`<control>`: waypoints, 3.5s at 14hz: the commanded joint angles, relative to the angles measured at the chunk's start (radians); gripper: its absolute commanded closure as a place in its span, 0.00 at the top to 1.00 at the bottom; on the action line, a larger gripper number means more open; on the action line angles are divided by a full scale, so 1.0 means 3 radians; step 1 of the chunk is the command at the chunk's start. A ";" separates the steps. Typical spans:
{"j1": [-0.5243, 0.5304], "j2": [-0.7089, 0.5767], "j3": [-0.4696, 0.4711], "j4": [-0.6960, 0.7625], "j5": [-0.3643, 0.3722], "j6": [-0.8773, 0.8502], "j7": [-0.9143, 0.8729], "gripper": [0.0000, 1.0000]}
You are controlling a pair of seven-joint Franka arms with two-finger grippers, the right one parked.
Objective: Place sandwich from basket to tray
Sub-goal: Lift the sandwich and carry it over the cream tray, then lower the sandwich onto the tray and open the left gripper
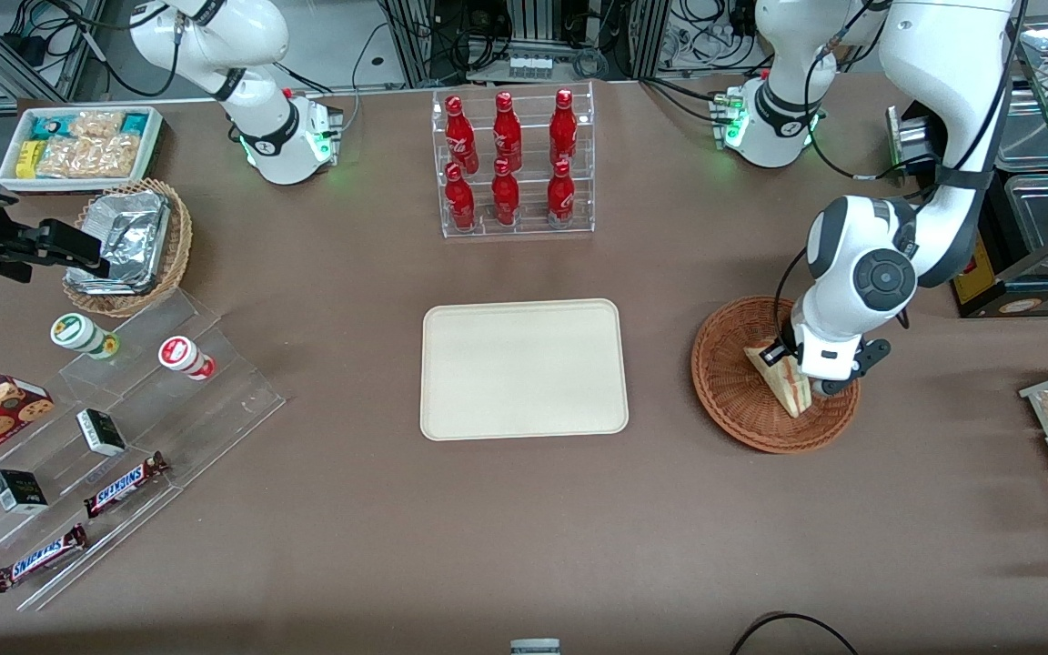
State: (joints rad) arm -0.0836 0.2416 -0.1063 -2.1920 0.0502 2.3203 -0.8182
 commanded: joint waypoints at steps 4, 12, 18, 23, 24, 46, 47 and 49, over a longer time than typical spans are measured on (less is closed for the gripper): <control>-0.0120 -0.0080 -0.0101 0.0581 0.0063 -0.0667 0.0012 0.00; -0.1044 0.0763 -0.0121 0.1860 0.0017 -0.1138 0.0089 0.00; -0.1643 0.1270 -0.0126 0.2444 -0.0116 -0.1118 -0.0100 0.00; -0.1914 0.1567 -0.0121 0.2776 -0.0408 -0.1108 -0.0376 0.00; -0.1930 0.1603 -0.0121 0.2807 -0.0408 -0.1103 -0.0478 0.00; -0.1941 0.1384 -0.0091 0.2828 -0.0254 -0.1138 -0.0791 1.00; -0.1859 0.1307 -0.0091 0.2822 -0.0259 -0.1143 -0.0786 1.00; -0.1706 0.1174 -0.0101 0.2797 -0.0285 -0.1316 -0.0577 1.00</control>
State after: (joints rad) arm -0.6386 0.6466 -0.1303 -1.3282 -0.0390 1.9774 -1.0324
